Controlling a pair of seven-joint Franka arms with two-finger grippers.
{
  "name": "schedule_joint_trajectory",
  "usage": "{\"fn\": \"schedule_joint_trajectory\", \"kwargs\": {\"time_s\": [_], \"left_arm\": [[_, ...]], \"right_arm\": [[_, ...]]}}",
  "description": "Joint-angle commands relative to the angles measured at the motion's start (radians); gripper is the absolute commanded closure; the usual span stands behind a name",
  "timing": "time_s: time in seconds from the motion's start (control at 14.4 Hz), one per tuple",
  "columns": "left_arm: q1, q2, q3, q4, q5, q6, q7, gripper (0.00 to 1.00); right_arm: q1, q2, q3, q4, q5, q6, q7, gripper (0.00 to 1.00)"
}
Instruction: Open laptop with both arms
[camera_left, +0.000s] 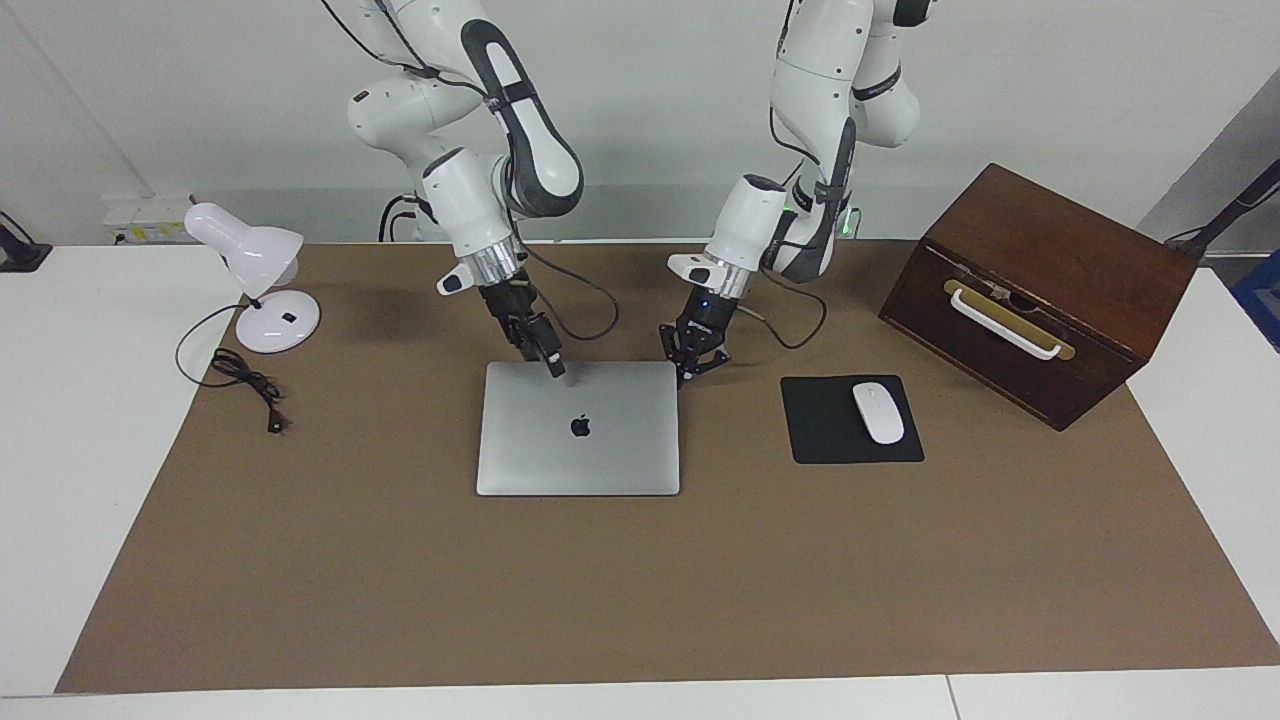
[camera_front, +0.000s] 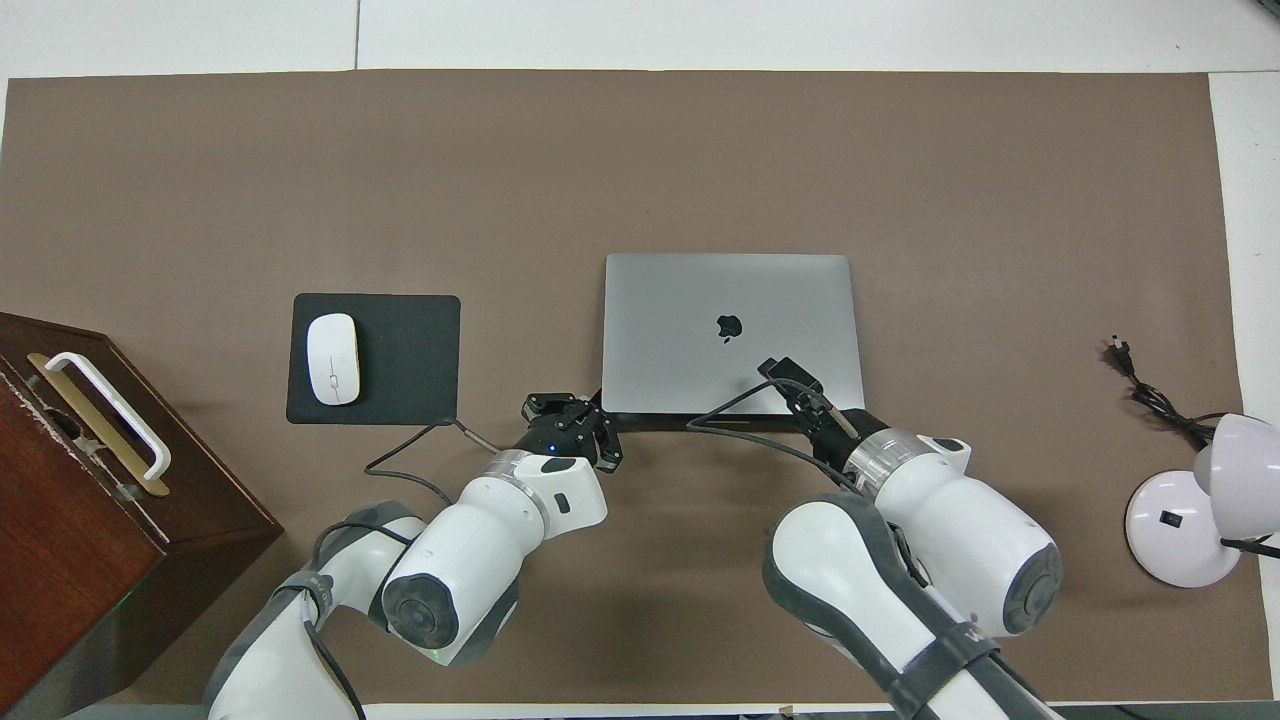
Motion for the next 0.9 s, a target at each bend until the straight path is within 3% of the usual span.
{"fn": "schedule_joint_trajectory", "kwargs": {"time_s": [0.0,0.83], "left_arm": [[-0.006,0.04,0.011,0.032,0.002,0.018,0.011,1.0],[-0.006,0.054,0.013,0.032,0.015,0.018,0.013,1.0]], "right_arm": [[-0.013,0.032,0.005,0.06,0.042,0.014,-0.041,0.0],[-0.016,0.106,0.002,0.2,0.053,0.019,-0.054,0.0]]}}
